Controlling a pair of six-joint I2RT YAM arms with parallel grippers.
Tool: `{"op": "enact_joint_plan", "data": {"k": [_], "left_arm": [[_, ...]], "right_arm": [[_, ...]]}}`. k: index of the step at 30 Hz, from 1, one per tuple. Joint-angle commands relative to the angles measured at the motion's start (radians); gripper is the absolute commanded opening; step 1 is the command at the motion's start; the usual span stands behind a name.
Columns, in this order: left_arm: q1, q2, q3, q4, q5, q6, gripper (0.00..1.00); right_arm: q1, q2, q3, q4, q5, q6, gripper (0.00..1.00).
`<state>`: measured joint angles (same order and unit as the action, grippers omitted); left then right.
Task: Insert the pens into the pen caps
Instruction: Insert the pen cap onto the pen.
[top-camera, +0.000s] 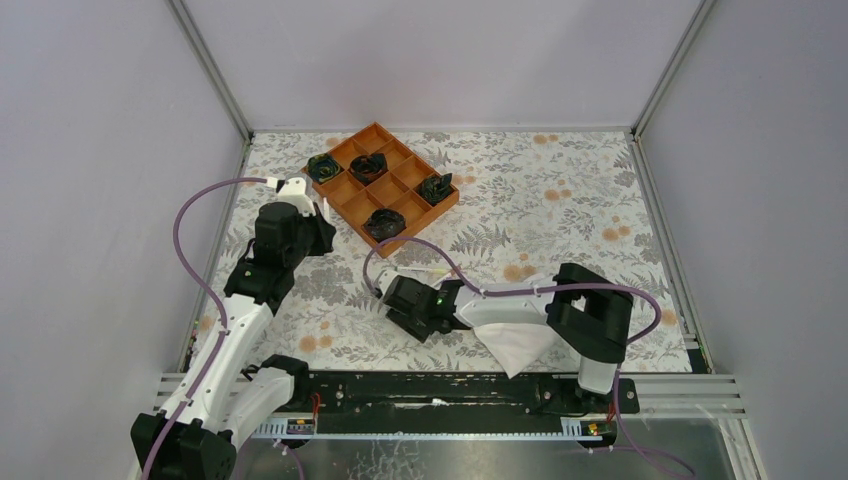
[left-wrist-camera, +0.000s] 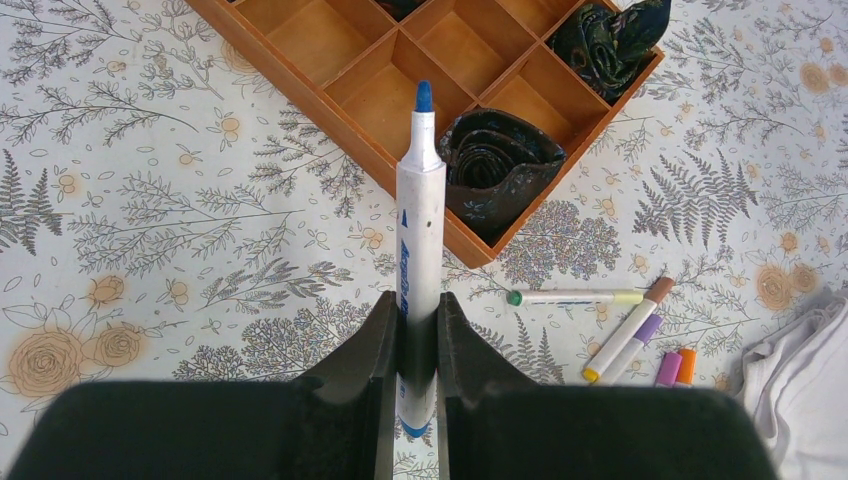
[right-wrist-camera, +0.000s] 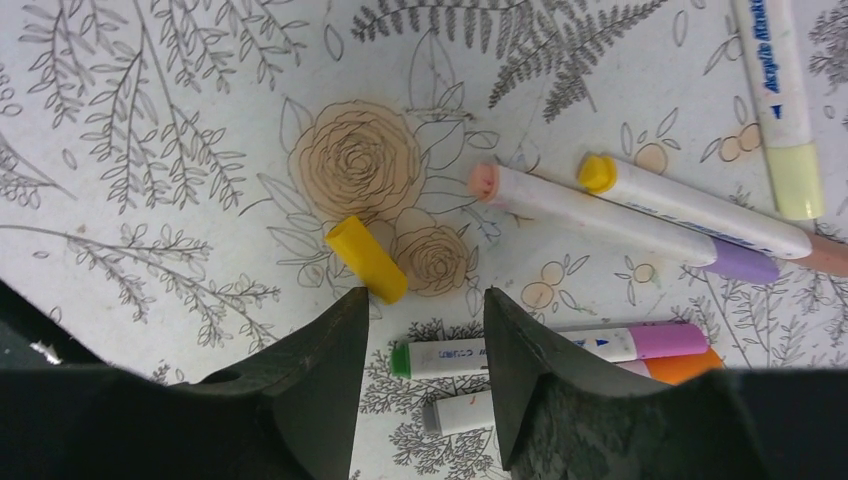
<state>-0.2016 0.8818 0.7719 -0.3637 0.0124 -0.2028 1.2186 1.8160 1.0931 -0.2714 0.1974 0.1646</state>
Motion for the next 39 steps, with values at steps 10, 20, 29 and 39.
{"op": "enact_joint_plan", "data": {"k": [10,20,29,39], "left_arm": [[0.005,-0.002,-0.004,0.009,0.010,0.019,0.00],[0.006,-0.005,-0.004,0.009,0.011,0.017,0.00],[0.005,-0.031,-0.009,0.015,-0.002,0.014,0.00],[0.005,-0.042,-0.010,0.019,-0.006,0.010,0.00]], "right_arm": [[-0.021,0.089,0.055,-0.034,0.114,-0.001,0.51],[-0.027,0.112,0.111,-0.013,0.058,0.035,0.49],[-0.029,-0.011,0.191,-0.151,0.085,0.171,0.49],[-0.028,0.022,0.259,-0.185,0.025,0.298,0.46]]}}
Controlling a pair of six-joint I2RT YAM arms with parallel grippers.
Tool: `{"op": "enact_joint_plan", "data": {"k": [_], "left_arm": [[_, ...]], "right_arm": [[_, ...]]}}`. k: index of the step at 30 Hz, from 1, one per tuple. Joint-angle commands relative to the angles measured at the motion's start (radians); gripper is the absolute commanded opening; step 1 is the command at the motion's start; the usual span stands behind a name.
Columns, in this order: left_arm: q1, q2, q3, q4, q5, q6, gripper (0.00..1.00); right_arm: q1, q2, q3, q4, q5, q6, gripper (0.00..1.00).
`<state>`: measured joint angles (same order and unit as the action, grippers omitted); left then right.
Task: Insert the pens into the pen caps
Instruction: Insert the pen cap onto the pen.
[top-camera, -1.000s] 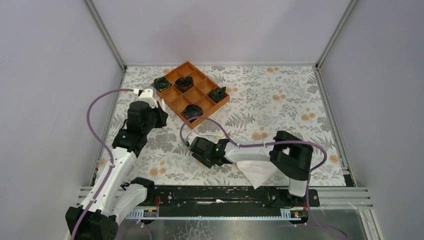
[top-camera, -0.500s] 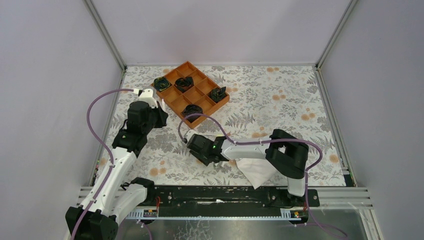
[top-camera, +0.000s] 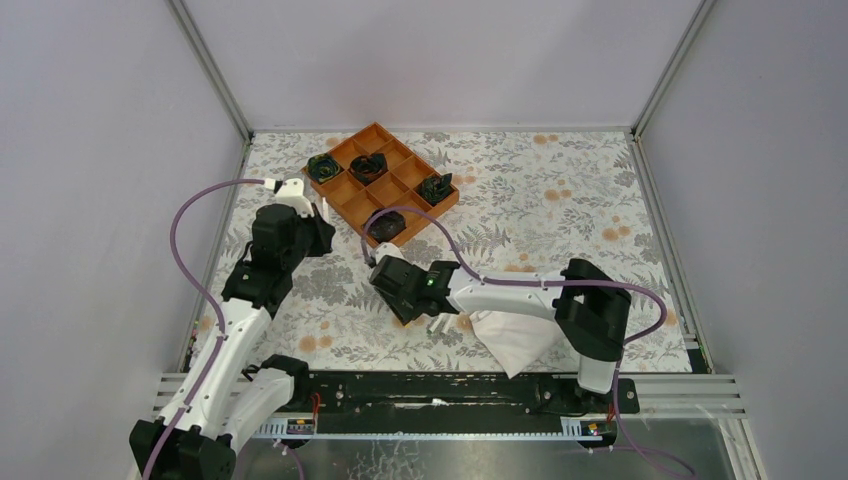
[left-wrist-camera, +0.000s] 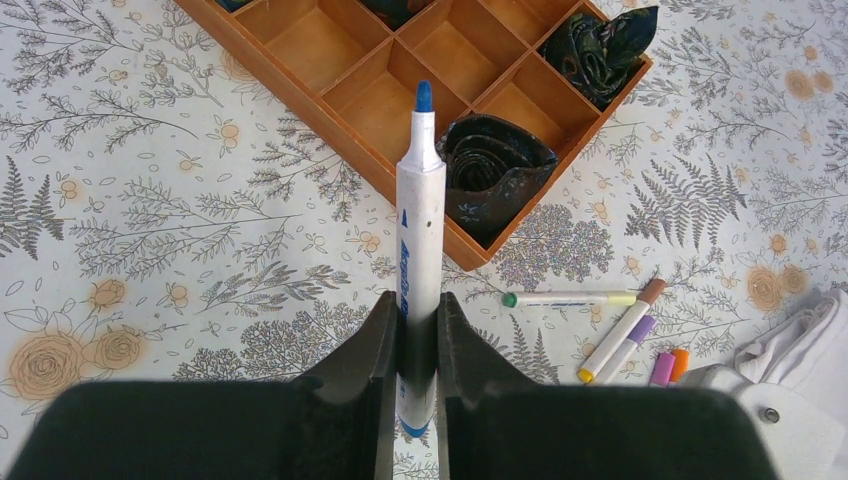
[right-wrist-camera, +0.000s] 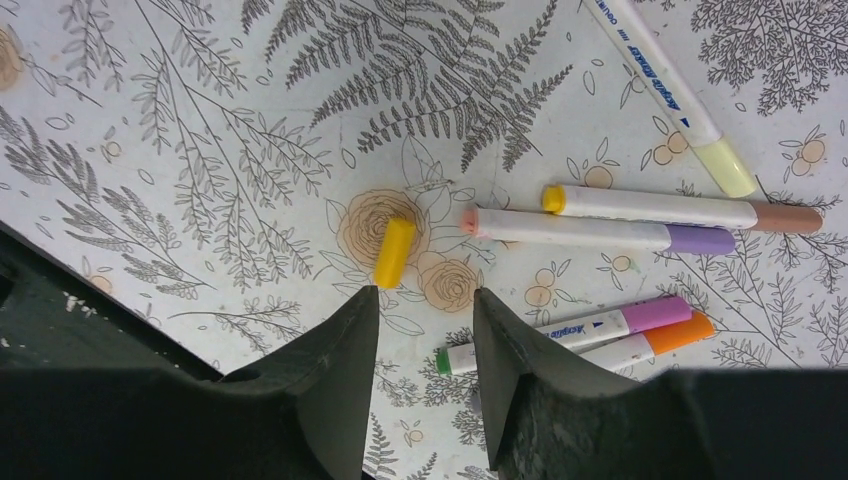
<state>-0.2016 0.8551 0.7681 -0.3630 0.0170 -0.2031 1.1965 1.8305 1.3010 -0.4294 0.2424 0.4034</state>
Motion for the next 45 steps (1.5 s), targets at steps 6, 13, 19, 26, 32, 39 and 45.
{"op": "enact_joint_plan", "data": {"k": [6,13,19,26,32,39,45], "left_arm": [[0.005,-0.024,-0.008,0.018,-0.015,0.009,0.00],[0.006,-0.025,-0.008,0.018,-0.014,0.008,0.00],[0.005,-0.027,-0.008,0.018,-0.014,0.008,0.00],[0.006,-0.031,-0.009,0.018,-0.017,0.008,0.00],[0.006,-0.034,-0.009,0.018,-0.018,0.007,0.00],[0.005,-0.038,-0.011,0.018,-0.015,0.005,0.00],[0.006,-0.033,-0.009,0.018,-0.015,0.005,0.00]], "right_arm": [[-0.005,0.071,0.097,-0.035,-0.030,0.065,0.45],[0.007,0.141,0.122,-0.050,-0.012,0.072,0.43],[0.014,0.176,0.131,-0.068,0.029,0.072,0.42],[0.018,0.213,0.142,-0.065,0.019,0.069,0.38],[0.026,0.227,0.136,-0.081,0.011,0.079,0.32],[0.026,0.193,0.087,-0.094,0.013,0.128,0.27],[0.029,0.165,0.054,-0.091,0.003,0.142,0.32]]}}
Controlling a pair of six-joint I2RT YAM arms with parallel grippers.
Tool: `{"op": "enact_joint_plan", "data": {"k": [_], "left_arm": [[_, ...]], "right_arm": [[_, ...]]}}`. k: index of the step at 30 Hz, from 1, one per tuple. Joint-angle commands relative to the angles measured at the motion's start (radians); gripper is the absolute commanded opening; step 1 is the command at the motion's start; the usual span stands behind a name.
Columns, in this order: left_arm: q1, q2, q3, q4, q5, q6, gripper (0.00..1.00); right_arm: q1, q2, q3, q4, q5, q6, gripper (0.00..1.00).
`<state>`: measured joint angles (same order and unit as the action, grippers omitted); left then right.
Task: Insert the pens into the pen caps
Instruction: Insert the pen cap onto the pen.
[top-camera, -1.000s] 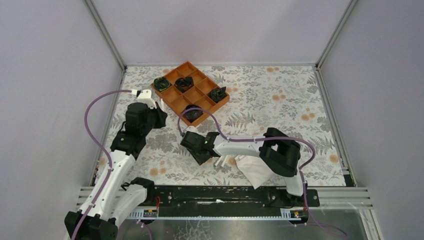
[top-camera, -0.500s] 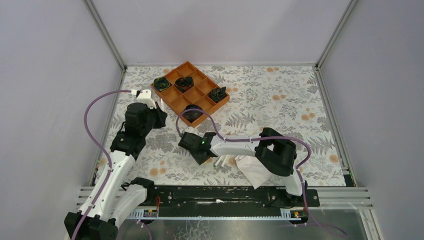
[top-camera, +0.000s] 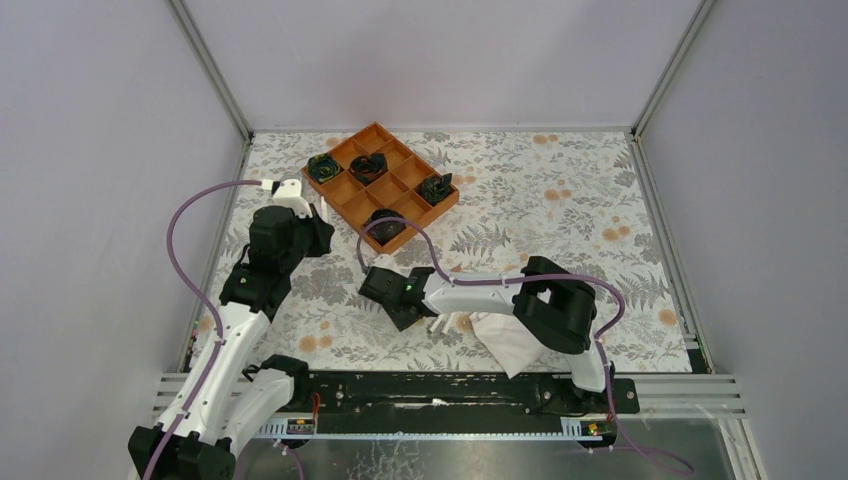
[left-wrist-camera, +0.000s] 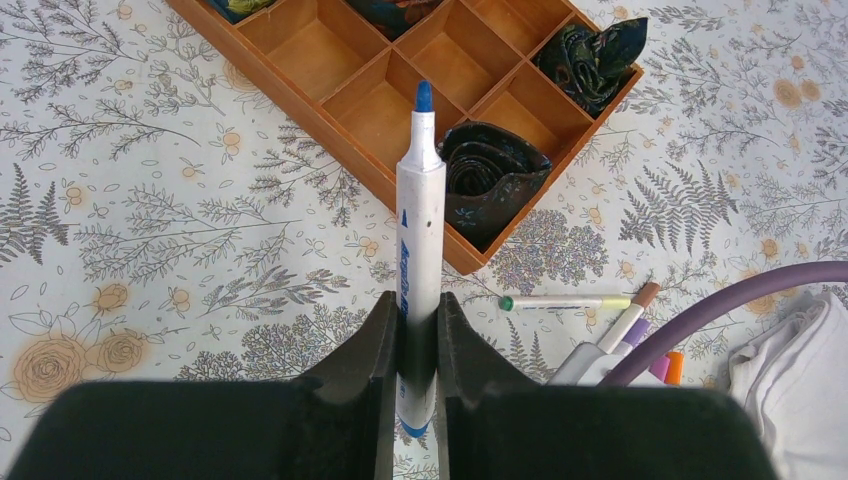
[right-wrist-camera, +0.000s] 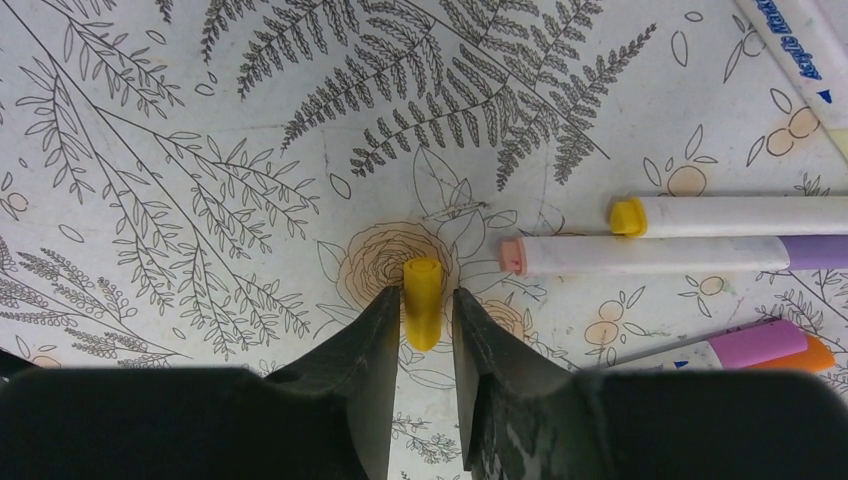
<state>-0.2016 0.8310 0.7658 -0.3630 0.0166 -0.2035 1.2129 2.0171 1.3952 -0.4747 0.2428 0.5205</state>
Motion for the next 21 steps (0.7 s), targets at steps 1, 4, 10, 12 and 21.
{"op": "enact_joint_plan", "data": {"k": [1,4,10,12,21], "left_arm": [[0.006,-0.008,-0.007,0.018,-0.014,0.005,0.00],[0.006,-0.006,-0.005,0.018,-0.014,0.006,0.00],[0.006,-0.005,-0.007,0.018,-0.013,0.004,0.00],[0.005,-0.008,-0.008,0.018,-0.010,0.002,0.00],[0.003,-0.092,-0.095,0.085,0.110,-0.244,0.00]], "right_arm": [[0.013,-0.023,-0.040,-0.048,0.004,0.024,0.33],[0.014,-0.027,-0.041,-0.051,0.010,0.020,0.34],[0.015,-0.005,-0.032,-0.041,0.012,0.007,0.27],[0.015,0.001,-0.030,-0.040,0.016,0.008,0.22],[0.008,-0.082,0.020,-0.131,0.072,0.042,0.00]]}}
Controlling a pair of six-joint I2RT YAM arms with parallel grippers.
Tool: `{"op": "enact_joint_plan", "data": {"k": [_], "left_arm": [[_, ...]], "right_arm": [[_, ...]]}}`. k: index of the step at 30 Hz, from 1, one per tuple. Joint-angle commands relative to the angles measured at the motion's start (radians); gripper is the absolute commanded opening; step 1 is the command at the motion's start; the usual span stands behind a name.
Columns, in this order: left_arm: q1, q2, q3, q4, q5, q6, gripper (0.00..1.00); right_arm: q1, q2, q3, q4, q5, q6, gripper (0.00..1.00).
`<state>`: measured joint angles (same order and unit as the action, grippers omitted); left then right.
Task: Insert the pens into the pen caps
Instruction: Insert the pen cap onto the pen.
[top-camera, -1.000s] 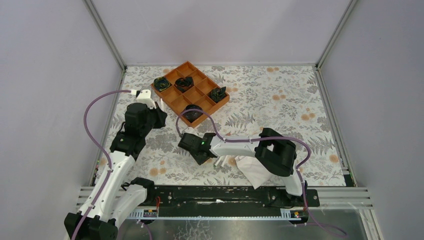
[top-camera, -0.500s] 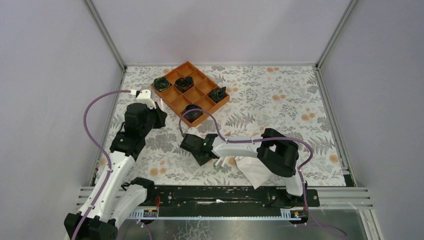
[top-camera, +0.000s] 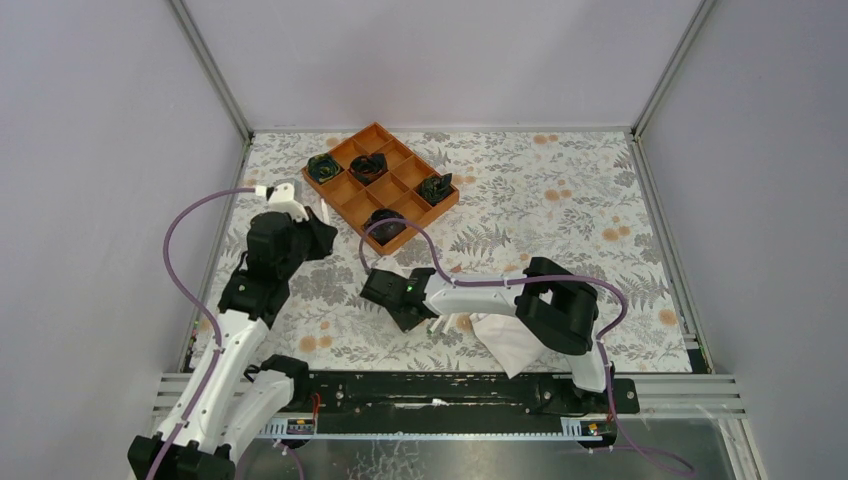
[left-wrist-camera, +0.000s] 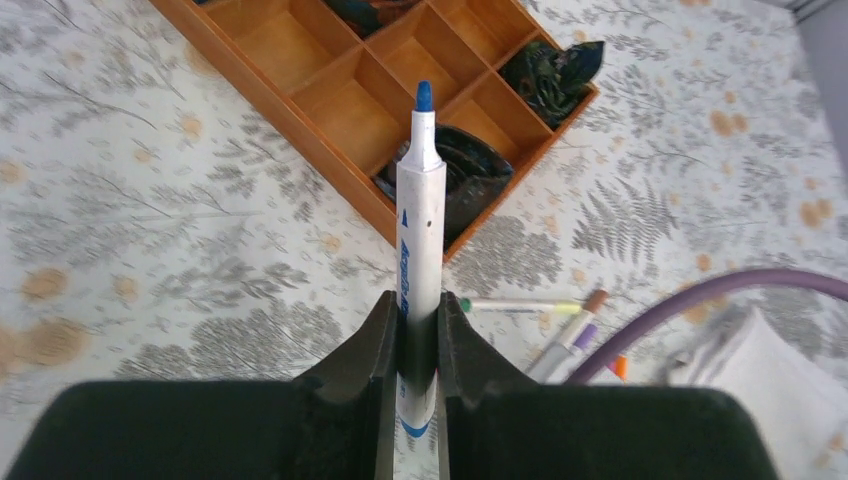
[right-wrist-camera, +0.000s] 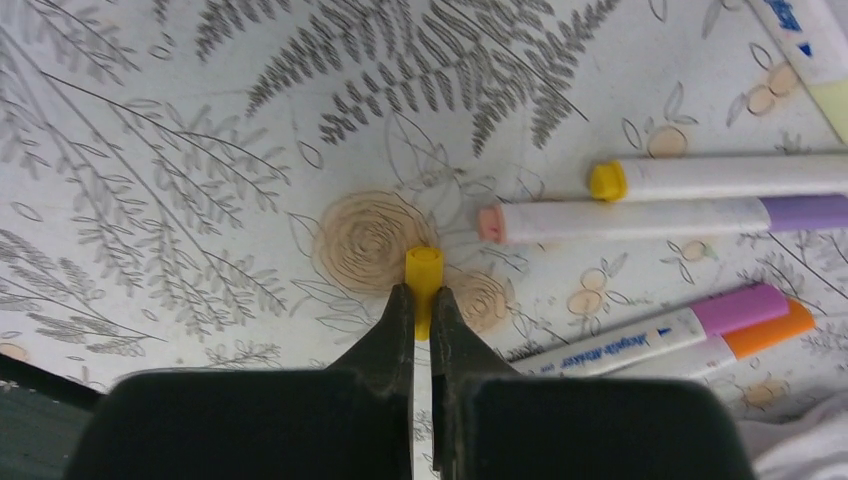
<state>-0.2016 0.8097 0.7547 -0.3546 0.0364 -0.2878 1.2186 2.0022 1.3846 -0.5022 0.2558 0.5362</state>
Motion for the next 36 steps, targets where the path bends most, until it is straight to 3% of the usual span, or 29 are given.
{"op": "enact_joint_plan", "data": {"k": [1,6,10,17,22,36], "left_arm": [[-0.001,-0.090,-0.131,0.116,0.120,-0.194,0.00],[-0.094,-0.179,-0.350,0.330,0.217,-0.274,0.00],[-0.263,-0.204,-0.426,0.408,0.163,-0.238,0.00],[-0.485,-0.208,-0.514,0.554,0.189,-0.188,0.00],[-0.539,-0.132,-0.508,0.589,0.223,-0.156,0.00],[-0.587,-0.083,-0.484,0.615,0.224,-0.140,0.00]], "right_arm": [[-0.003,-0.086,0.035,-0.111,0.062,0.030,0.00],[-0.067,-0.187,0.019,-0.114,0.038,0.057,0.00],[-0.125,-0.268,0.002,-0.099,0.016,0.088,0.00],[-0.177,-0.447,-0.065,-0.001,0.047,0.205,0.00],[-0.186,-0.534,-0.100,0.068,0.091,0.275,0.00],[-0.186,-0.522,-0.088,0.076,0.061,0.272,0.00]]}}
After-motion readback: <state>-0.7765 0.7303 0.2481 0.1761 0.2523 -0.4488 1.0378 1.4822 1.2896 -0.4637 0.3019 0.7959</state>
